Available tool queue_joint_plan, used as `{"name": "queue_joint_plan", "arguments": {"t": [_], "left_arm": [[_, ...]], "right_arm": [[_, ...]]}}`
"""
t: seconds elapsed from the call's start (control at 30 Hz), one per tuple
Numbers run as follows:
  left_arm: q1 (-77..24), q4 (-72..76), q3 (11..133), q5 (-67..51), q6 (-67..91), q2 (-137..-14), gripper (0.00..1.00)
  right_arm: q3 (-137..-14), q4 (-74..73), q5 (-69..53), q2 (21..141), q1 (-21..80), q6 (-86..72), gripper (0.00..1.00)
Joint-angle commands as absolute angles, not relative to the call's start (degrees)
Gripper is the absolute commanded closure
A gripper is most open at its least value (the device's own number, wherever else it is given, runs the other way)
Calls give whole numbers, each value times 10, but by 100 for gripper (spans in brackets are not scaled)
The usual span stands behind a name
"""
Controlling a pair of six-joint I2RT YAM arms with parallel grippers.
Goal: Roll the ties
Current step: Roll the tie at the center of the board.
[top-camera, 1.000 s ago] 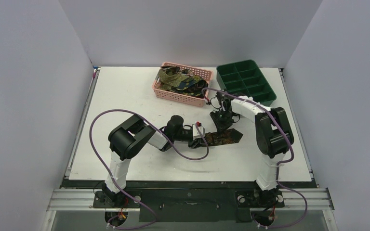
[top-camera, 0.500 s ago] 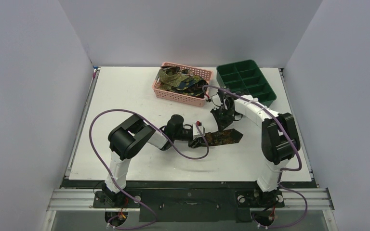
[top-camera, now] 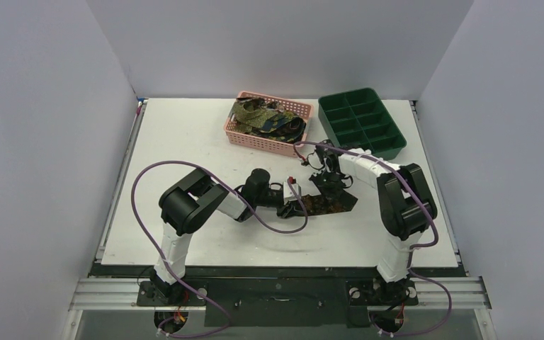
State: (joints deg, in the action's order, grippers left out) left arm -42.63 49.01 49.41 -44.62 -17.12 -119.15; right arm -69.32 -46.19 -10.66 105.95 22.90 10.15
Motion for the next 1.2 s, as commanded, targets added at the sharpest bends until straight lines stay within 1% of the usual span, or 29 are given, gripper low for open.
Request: {"name": "queue_joint_plan", "arguments": {"t": [0.0,0.17,0.33,0.53,0.57,0.63,0.7,0.73,0.77,0.83,0.93,1.03,1.17], "left_arm": [[-412,469,470,-442,-103,-1178,91],[-409,517,461,-440,-34,-1140,91],[-407,522,451,-425,-22,-1117,91],[-415,413,461,-384,-121,-1147,91],[-415,377,466,-376,-140,-1157,91],[-414,343,475,-368,-159,-1170,91],[-414,313,483,-363,-173,-1177,91],[-414,303,486,-361,-176,-1178,91],[-414,299,488,-360,-177,-1179,91],[-415,287,493,-359,-179,-1182,91],[-414,273,501,-356,-180,-1187,90],[-414,262,513,-354,-176,-1191,89],[-415,251,521,-354,-169,-1195,88]], "right_arm": [[-691,-437,-3,1088,240,135,100],[-687,-446,28,1085,251,144,100],[-688,-452,32,1087,256,142,100],[-692,-458,11,1086,253,134,100],[-694,-461,8,1082,251,130,100],[-706,-470,-38,1071,243,122,100],[-717,-473,-89,1052,226,105,89],[-725,-474,-107,1044,209,91,78],[-731,-474,-146,1030,201,83,70],[-745,-474,-209,1015,174,57,63],[-750,-477,-298,999,146,17,57],[-743,-477,-380,994,149,-16,49],[-719,-462,-422,998,166,-41,46]]}}
